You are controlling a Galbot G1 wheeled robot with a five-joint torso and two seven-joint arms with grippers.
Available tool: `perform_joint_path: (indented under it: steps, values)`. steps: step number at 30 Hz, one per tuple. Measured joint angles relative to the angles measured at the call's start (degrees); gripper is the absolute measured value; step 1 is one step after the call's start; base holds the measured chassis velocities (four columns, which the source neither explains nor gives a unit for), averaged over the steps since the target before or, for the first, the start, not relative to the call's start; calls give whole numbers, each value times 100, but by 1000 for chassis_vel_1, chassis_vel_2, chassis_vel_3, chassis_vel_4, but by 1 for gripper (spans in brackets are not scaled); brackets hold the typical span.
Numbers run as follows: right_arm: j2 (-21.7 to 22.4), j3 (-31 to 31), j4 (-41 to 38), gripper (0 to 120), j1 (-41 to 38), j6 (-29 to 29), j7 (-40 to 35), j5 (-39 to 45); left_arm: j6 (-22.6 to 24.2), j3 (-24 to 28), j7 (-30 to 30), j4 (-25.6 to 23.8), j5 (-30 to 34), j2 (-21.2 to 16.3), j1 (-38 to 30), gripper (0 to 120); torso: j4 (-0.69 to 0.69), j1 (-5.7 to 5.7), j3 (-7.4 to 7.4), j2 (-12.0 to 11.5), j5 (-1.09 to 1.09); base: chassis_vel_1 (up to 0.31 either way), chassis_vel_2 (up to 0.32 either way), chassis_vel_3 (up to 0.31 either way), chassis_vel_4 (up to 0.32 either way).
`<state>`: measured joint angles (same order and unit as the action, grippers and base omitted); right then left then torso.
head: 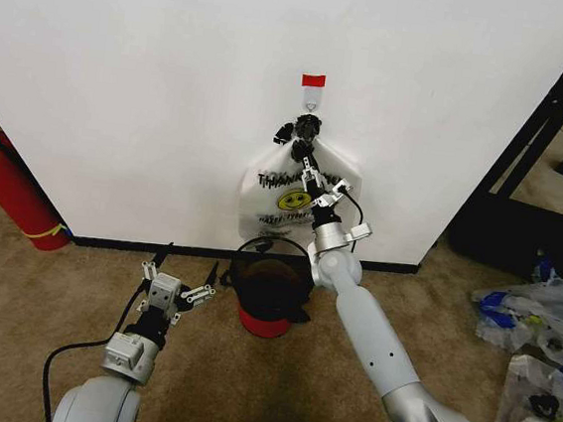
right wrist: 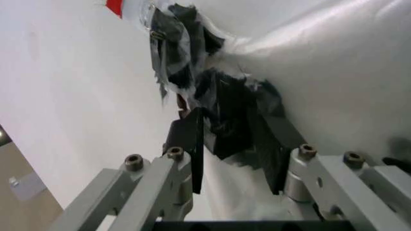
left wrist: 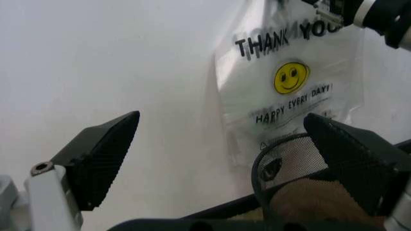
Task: Pick up the garbage bag from the wall and place it over the trash bin.
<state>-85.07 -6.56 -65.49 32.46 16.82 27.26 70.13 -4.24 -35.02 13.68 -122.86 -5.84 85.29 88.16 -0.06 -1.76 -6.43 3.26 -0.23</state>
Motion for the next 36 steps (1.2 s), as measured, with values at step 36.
perform_joint_path:
  steps: [36]
  values:
    - [233, -19, -305, 0, 276, 5, 139, -253, -110, 46, 33, 108, -62, 45, -48, 100, 1, 0, 0, 0, 0, 0, 0, 0, 0]
